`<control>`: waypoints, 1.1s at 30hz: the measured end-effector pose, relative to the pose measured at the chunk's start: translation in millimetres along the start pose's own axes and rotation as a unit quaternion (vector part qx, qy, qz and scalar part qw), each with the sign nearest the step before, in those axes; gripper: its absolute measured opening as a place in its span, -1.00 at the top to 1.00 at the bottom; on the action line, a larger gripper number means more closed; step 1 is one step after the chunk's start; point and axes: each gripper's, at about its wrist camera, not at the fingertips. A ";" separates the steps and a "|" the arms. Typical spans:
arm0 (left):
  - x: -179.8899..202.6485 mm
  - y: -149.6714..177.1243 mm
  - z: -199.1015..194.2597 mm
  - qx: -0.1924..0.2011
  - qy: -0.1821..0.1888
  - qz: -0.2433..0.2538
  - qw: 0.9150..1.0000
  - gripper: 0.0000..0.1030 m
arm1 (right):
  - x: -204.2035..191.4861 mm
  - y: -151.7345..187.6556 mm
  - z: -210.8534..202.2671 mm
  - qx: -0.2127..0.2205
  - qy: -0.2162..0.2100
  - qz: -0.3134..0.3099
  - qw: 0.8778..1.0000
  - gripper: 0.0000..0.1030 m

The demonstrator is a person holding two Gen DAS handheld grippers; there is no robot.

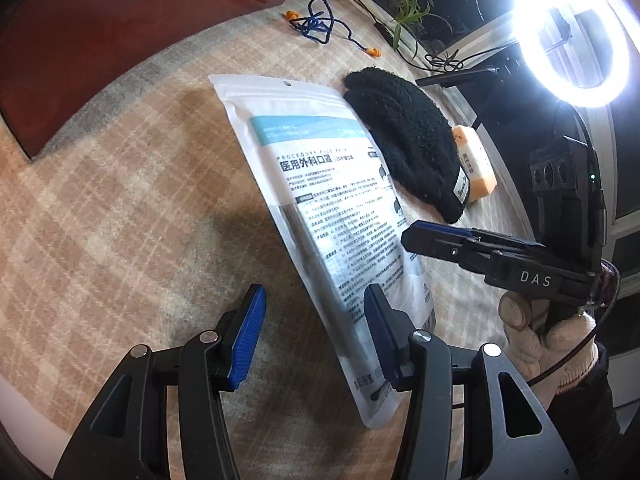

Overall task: Organize soft objects
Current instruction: 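Move both tools to the white mask packet and close the left tool on it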

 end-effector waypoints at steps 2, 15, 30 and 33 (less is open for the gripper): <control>1.4 -2.2 1.4 -0.001 0.000 0.003 1.000 0.08 | 2.9 -0.2 0.3 -0.001 -0.012 0.004 1.000 0.39; 20.1 -11.0 5.7 -0.010 -0.029 0.058 0.998 0.09 | 23.5 -4.0 3.5 -0.008 -0.083 0.046 0.995 0.34; 11.8 -16.2 7.7 -0.017 -0.026 0.051 0.998 0.09 | 2.6 -11.8 17.9 -0.020 -0.091 0.021 0.995 0.30; 15.2 -15.8 5.5 -0.015 -0.025 0.053 0.998 0.09 | -4.8 -11.4 18.0 -0.019 -0.079 0.017 0.997 0.30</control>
Point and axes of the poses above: each gripper's, at about its wrist camera, not at the fingertips, and z roughly the way its jaws point, x to its right, y to its underside, and after that the axes turned 1 degree about -x, right-handed
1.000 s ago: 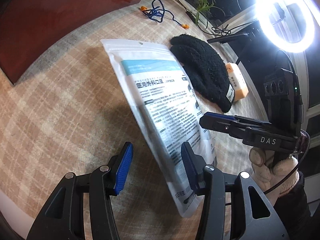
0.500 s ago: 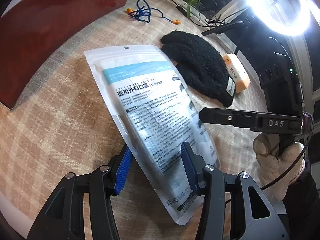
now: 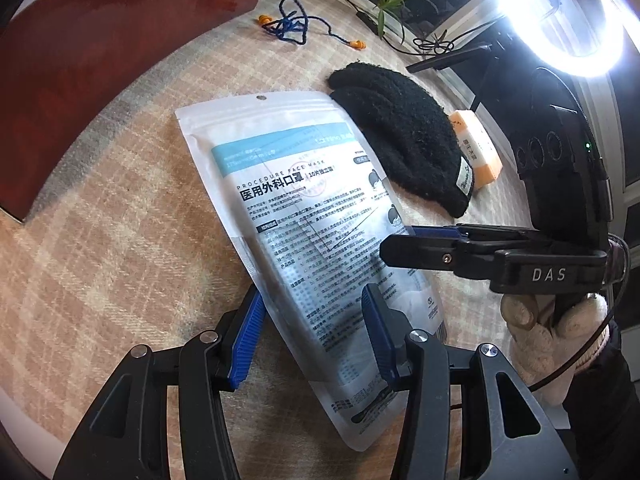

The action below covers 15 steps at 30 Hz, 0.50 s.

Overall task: Organize soft objects
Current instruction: 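Lift the white mask packet with the left tool and carry it over the box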

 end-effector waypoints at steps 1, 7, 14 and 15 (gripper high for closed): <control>1.0 0.0 -1.0 0.000 0.002 0.001 1.000 0.09 | -1.3 0.7 -0.2 0.000 0.004 -0.002 1.000 0.30; 5.4 1.1 -7.9 0.005 0.009 0.005 1.000 0.09 | -15.4 6.7 -8.6 0.010 0.030 -0.006 0.999 0.32; 11.4 1.0 -30.3 0.024 0.019 0.012 0.999 0.09 | -37.3 8.7 -28.4 0.028 0.054 -0.027 0.998 0.32; 12.3 0.7 -34.7 0.026 0.021 0.013 0.999 0.09 | -38.3 9.5 -32.9 0.032 0.053 -0.027 0.998 0.32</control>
Point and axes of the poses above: each gripper's, at about its wrist camera, not at the fingertips, and z roughly the way its jaws point, x to its right, y to its underside, and after that the axes turned 1 degree about -x, right-handed
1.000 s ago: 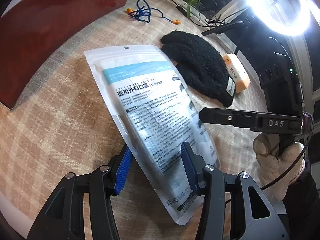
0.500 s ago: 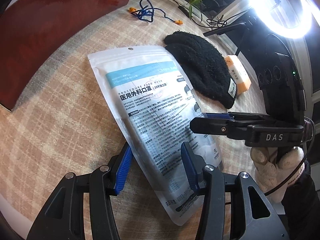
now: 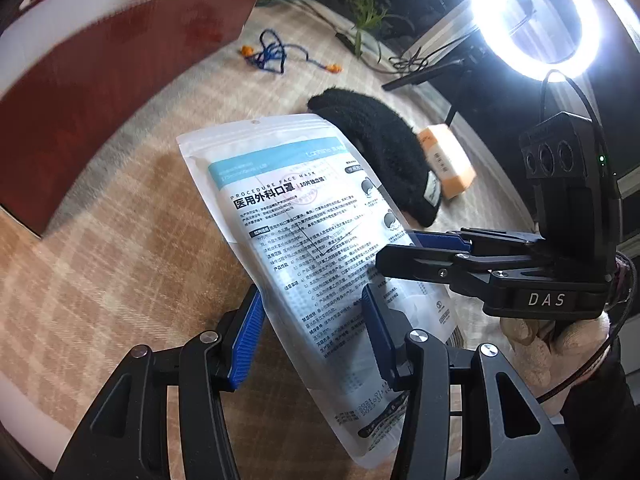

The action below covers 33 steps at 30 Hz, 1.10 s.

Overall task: Organize soft objects
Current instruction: 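Lift the white mask packet with the left tool and carry it over the box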

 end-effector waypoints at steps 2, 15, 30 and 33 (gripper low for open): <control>1.5 -1.4 -8.7 0.005 0.005 0.002 1.000 0.09 | -5.8 0.7 -8.2 0.009 0.001 -0.001 1.000 0.32; 10.7 -38.9 -77.3 0.041 0.038 0.050 0.997 0.09 | -47.6 -10.3 -69.6 0.080 -0.003 0.008 0.997 0.34; -54.4 -101.8 -141.6 0.068 0.043 0.050 0.996 0.09 | -122.7 -95.1 -65.4 0.120 -0.002 0.000 0.993 0.34; -69.3 -118.4 -149.0 0.076 0.032 0.053 0.995 0.09 | -139.5 -117.1 -54.5 0.124 -0.003 -0.002 0.992 0.34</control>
Point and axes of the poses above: each gripper's, at about its wrist camera, not at the fingertips, and z roughly the way its jaws point, x to its right, y to its underside, and after that the axes turned 1 degree about -x, right-handed
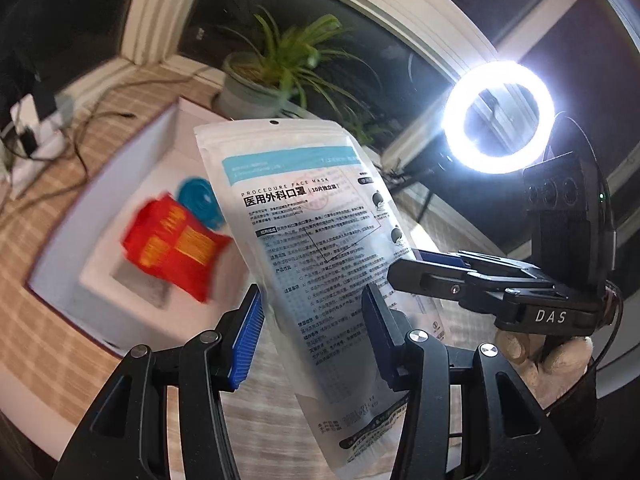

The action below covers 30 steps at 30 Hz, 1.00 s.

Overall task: Organize soft objects
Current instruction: 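Lift the white mask packet with the left tool and carry it over the box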

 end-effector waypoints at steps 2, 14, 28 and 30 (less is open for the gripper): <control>-13.4 -11.2 -4.8 0.003 -0.008 0.002 1.000 0.09 | -6.7 -9.4 10.2 -0.001 0.000 0.002 1.000 0.34; -84.1 -70.4 14.4 -0.020 -0.028 -0.003 0.999 0.09 | -17.3 -60.1 81.4 -0.018 0.016 0.039 0.999 0.34; -120.2 -105.6 56.0 -0.066 -0.054 0.025 0.996 0.09 | -6.3 -81.2 152.5 -0.079 0.037 0.052 0.995 0.34; -121.4 -107.7 60.7 -0.071 -0.058 0.030 0.995 0.09 | -3.5 -82.1 160.4 -0.087 0.039 0.054 0.994 0.34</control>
Point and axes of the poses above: each gripper's, at about its wrist camera, not at the fingertips, and z roughly the way its jaws point, x to its right, y to its underside, and after that the axes turned 1 degree about -x, right-handed
